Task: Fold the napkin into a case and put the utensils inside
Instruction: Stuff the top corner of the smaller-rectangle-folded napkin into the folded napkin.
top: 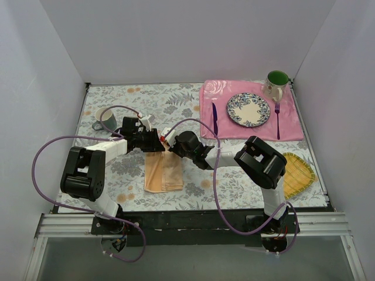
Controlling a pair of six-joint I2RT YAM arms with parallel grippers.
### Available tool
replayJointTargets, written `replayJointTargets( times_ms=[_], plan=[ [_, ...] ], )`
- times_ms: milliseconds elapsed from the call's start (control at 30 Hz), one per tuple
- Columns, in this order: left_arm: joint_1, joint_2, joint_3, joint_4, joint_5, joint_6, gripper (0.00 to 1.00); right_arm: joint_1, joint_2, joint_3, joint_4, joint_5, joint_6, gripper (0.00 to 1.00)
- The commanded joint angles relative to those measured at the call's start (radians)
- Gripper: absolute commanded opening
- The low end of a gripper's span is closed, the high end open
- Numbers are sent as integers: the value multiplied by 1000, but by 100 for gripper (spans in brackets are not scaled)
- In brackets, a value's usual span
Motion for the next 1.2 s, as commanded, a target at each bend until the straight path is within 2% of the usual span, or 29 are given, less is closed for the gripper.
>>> replayJointTargets(
  times_ms=[0,67,100,167,200,567,1000,1167],
  plan=[
    [-1,-51,6,-6,-42,32,26,6,-4,36,12,8,12,1],
    [-1,-74,-6,-4,-24,44,19,4,-2,38,13,8,12,1],
    [-1,-82,-12,-1,-7,58,11,6,-1,39,14,8,13,1],
    [-1,-88,-28,3,8,65,2,4,1,43,12,9,15,1],
    [-1,-86,-31,7,20,67,0,6,2,44,11,11,15,1],
    [-18,-33,-46,63,161,36,1,8,7,50,8,16,15,1],
    [-42,90,-45,154,166,-45,2,8,5,58,5,16,23,1],
    [-42,121,-39,171,180,-56,16,9,8,58,2,11,26,1]
  ],
)
